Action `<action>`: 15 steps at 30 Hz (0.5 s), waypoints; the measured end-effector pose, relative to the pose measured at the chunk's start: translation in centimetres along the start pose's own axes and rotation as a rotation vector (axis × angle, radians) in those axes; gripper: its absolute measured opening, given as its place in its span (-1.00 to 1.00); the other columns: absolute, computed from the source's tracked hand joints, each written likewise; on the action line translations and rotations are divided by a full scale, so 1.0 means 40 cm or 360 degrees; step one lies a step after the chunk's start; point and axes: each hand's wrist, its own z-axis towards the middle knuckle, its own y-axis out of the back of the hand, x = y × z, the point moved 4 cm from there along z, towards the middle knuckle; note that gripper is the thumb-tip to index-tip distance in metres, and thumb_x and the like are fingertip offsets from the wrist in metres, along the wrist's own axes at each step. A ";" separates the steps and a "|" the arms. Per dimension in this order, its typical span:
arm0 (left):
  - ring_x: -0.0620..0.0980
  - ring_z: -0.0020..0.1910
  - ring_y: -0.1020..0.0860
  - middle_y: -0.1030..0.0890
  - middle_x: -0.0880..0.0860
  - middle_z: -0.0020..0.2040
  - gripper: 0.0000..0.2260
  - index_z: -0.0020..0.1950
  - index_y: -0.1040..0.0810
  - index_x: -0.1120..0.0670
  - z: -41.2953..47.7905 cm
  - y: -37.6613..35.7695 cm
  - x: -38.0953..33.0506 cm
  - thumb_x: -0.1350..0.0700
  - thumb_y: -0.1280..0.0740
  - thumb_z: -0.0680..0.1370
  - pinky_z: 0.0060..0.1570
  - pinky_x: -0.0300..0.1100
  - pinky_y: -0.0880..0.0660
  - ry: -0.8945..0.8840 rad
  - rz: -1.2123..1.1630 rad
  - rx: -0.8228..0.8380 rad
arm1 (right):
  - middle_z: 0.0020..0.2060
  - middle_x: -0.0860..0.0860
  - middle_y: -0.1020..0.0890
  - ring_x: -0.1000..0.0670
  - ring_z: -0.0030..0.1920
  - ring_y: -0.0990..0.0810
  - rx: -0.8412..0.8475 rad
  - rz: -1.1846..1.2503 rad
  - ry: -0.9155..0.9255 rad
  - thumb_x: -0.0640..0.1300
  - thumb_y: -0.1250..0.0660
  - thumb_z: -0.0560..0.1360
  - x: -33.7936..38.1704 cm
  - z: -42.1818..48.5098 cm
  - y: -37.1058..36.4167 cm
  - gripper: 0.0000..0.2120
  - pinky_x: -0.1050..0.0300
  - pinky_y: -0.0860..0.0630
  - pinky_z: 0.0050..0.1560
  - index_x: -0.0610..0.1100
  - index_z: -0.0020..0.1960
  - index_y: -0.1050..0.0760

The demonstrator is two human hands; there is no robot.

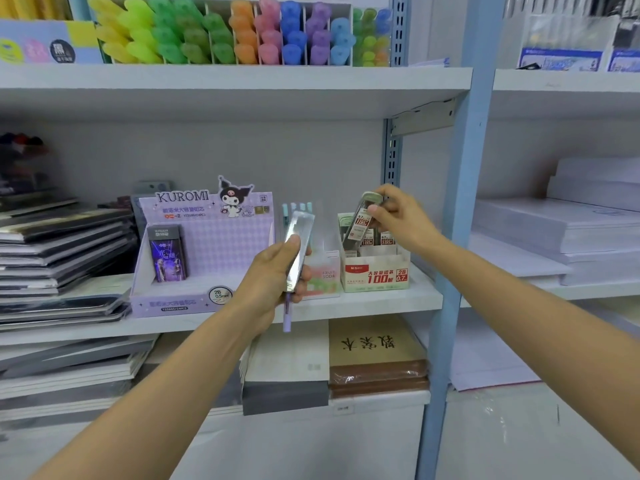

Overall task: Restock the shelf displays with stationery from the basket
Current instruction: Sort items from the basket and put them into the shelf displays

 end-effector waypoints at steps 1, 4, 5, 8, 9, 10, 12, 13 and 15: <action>-0.10 -0.56 -0.40 -0.52 0.01 -0.44 -0.72 -0.01 -0.52 0.12 0.002 0.000 0.004 -0.06 -0.17 0.65 -0.58 -0.30 -0.33 0.0008 0.0013 -0.0001 | -0.02 -0.11 -0.67 -0.05 -0.03 -0.66 0.0013 -0.0038 0.0005 -0.19 -0.24 0.60 -0.005 0.003 -0.013 -0.93 0.09 -0.60 -0.03 -0.08 0.07 -0.44; -0.10 -0.57 -0.36 -0.49 0.03 -0.42 -0.79 0.00 -0.50 0.16 0.004 0.002 0.012 0.05 -0.17 0.66 -0.62 -0.30 -0.25 0.0060 0.0019 0.0010 | -0.04 -0.09 -0.65 -0.07 -0.03 -0.65 0.0135 -0.0223 -0.0042 -0.17 -0.26 0.59 -0.027 0.013 -0.040 -0.91 -0.03 -0.61 0.04 -0.08 0.09 -0.48; -0.09 -0.57 -0.36 -0.49 0.04 -0.41 -0.83 0.01 -0.49 0.17 0.005 0.003 0.014 0.10 -0.17 0.65 -0.62 -0.30 -0.25 0.0072 0.0022 0.0018 | -0.04 -0.08 -0.64 -0.07 -0.03 -0.65 0.0215 -0.0275 -0.0080 -0.16 -0.27 0.59 -0.034 0.015 -0.047 -0.92 -0.05 -0.61 0.04 -0.07 0.07 -0.49; -0.08 -0.54 -0.37 -0.52 0.06 -0.35 -0.88 0.05 -0.49 0.20 0.008 0.008 0.016 0.20 -0.20 0.62 -0.60 -0.29 -0.25 0.0062 0.0057 0.0071 | -0.04 -0.03 -0.60 0.01 -0.09 -0.62 0.0310 -0.0342 -0.0135 -0.19 -0.31 0.56 -0.051 0.015 -0.065 -0.84 0.11 -0.61 -0.06 -0.07 0.14 -0.48; -0.08 -0.53 -0.38 -0.54 0.06 -0.34 -0.89 0.07 -0.49 0.21 0.007 0.010 0.017 0.20 -0.21 0.62 -0.60 -0.30 -0.26 0.0055 0.0063 0.0090 | -0.07 0.00 -0.57 0.02 -0.11 -0.60 0.0262 -0.0361 -0.0123 -0.21 -0.33 0.55 -0.050 0.014 -0.067 -0.79 0.19 -0.58 -0.10 -0.07 0.17 -0.47; -0.09 -0.52 -0.38 -0.55 0.06 -0.32 -0.89 0.08 -0.50 0.22 0.006 0.012 0.018 0.21 -0.23 0.62 -0.60 -0.31 -0.26 0.0049 0.0063 0.0107 | -0.08 0.01 -0.55 0.02 -0.12 -0.58 0.0205 -0.0385 -0.0105 -0.23 -0.35 0.53 -0.048 0.015 -0.069 -0.76 0.22 -0.55 -0.11 -0.07 0.17 -0.46; -0.10 -0.51 -0.40 -0.58 0.06 -0.29 -0.87 0.09 -0.51 0.24 0.005 0.016 0.020 0.20 -0.27 0.61 -0.60 -0.33 -0.27 0.0035 0.0070 0.0127 | -0.01 0.00 -0.52 0.02 -0.08 -0.56 0.0081 -0.0412 -0.0058 -0.24 -0.38 0.51 -0.036 0.014 -0.068 -0.77 0.20 -0.53 -0.03 -0.07 0.13 -0.49; -0.11 -0.50 -0.41 -0.60 0.04 -0.29 -0.86 0.09 -0.52 0.25 0.004 0.019 0.021 0.19 -0.29 0.61 -0.60 -0.34 -0.27 0.0028 0.0085 0.0129 | 0.04 0.01 -0.49 0.05 -0.09 -0.55 0.0002 -0.0393 -0.0022 -0.23 -0.38 0.50 -0.026 0.012 -0.064 -0.78 0.23 -0.51 0.00 -0.07 0.13 -0.50; -0.12 -0.50 -0.43 -0.63 0.03 -0.30 -0.87 0.05 -0.54 0.25 0.001 0.026 0.020 0.18 -0.33 0.59 -0.60 -0.35 -0.27 0.0002 0.0128 0.0120 | 0.08 0.04 -0.47 0.12 -0.11 -0.52 -0.0116 -0.0270 0.0090 -0.21 -0.37 0.52 0.004 0.004 -0.057 -0.76 0.31 -0.47 -0.01 -0.05 0.17 -0.51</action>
